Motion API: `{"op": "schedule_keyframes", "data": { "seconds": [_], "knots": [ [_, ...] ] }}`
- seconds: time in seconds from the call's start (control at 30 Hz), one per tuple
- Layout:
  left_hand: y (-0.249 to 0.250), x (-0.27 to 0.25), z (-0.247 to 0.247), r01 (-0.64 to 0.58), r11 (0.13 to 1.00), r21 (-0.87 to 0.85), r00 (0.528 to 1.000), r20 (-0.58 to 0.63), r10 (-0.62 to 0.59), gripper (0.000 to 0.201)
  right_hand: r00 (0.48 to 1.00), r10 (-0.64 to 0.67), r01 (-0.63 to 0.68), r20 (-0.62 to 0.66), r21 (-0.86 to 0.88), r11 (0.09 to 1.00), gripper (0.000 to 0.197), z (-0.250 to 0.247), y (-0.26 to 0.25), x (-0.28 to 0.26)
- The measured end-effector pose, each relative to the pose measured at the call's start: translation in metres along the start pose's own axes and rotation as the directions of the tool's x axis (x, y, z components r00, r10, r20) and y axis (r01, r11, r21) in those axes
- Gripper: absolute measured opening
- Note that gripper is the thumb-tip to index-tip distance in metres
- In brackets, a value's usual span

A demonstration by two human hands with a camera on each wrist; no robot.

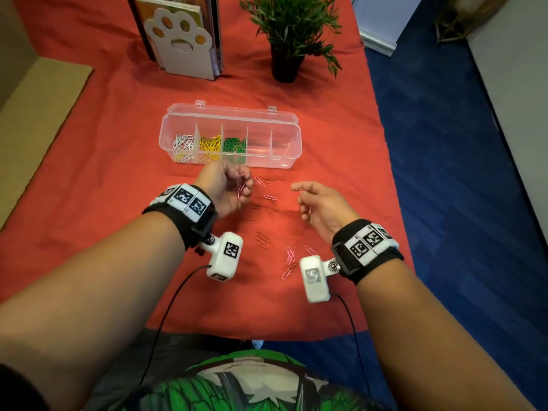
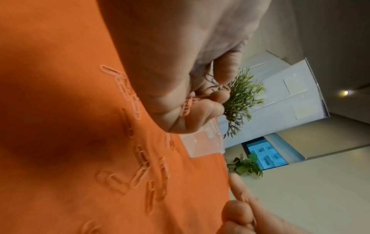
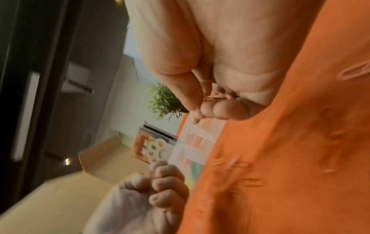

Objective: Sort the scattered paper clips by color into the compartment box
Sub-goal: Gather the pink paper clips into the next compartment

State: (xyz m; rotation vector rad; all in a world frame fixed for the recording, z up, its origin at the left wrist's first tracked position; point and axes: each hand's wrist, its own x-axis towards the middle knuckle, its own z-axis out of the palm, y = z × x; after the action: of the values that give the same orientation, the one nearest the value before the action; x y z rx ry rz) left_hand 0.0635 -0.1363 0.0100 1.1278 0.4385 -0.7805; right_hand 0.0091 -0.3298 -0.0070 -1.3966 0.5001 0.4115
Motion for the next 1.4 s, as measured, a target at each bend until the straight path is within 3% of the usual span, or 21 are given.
{"op": "schedule_keyframes", "data": {
  "seconds": [0.1, 0.17, 0.37, 0.47, 0.6, 0.7, 0.83, 0.97, 1.1, 1.3, 1.4],
  "knots": [
    [0.023, 0.002, 0.008, -0.031, 0.999, 0.039, 0.997, -0.074, 0.034, 0.026, 0.995, 0.070, -0.087, 0.066, 0.320, 0.943, 0.021, 0.002, -0.016, -0.003],
    [0.040, 0.011, 0.014, -0.035, 0.999, 0.041, 0.990, -0.135, 0.040, 0.030, 0.995, 0.082, -0.098, 0.061, 0.359, 0.928, 0.021, 0.003, -0.022, -0.004],
    [0.073, 0.028, 0.034, -0.026, 0.993, 0.111, 0.980, -0.191, 0.047, 0.010, 0.999, 0.041, -0.038, -0.028, 0.099, 0.994, 0.024, 0.004, -0.025, -0.005],
    [0.076, 0.034, 0.043, -0.057, 0.994, 0.093, 0.968, -0.240, 0.078, 0.016, 0.997, 0.029, -0.038, -0.078, -0.121, 0.992, 0.030, 0.004, -0.022, -0.001],
    [0.075, 0.047, 0.032, -0.090, 0.980, 0.176, 0.961, -0.243, 0.132, 0.011, 0.981, -0.096, 0.033, -0.170, -0.338, 0.941, 0.031, 0.012, -0.029, 0.006],
    [0.076, 0.040, 0.025, -0.096, 0.971, 0.217, 0.962, -0.232, 0.147, 0.008, 0.965, -0.203, 0.119, -0.168, -0.409, 0.905, 0.033, 0.024, -0.040, 0.014],
    [0.063, 0.023, 0.014, -0.169, 0.976, 0.139, 0.969, -0.157, 0.190, 0.027, 0.924, -0.345, 0.233, -0.166, -0.472, 0.850, 0.040, 0.049, -0.059, 0.034],
    [0.045, 0.011, -0.014, -0.215, 0.959, 0.187, 0.928, -0.266, 0.260, 0.039, 0.872, -0.468, 0.295, -0.145, -0.606, 0.739, 0.035, 0.078, -0.070, 0.063],
    [0.037, 0.006, -0.036, -0.244, 0.909, 0.339, 0.886, -0.302, 0.351, 0.028, 0.930, -0.359, 0.197, -0.074, -0.725, 0.660, 0.050, 0.088, -0.072, 0.076],
    [0.048, 0.017, -0.021, -0.316, 0.731, 0.605, 0.837, -0.185, 0.515, 0.034, 0.873, -0.449, 0.216, -0.191, -0.675, 0.706, 0.036, 0.072, -0.067, 0.064],
    [0.056, 0.035, 0.004, -0.317, 0.679, 0.662, 0.835, -0.143, 0.531, 0.043, 0.887, -0.440, 0.171, -0.137, -0.788, 0.591, 0.028, 0.057, -0.052, 0.044]
  ]
}}
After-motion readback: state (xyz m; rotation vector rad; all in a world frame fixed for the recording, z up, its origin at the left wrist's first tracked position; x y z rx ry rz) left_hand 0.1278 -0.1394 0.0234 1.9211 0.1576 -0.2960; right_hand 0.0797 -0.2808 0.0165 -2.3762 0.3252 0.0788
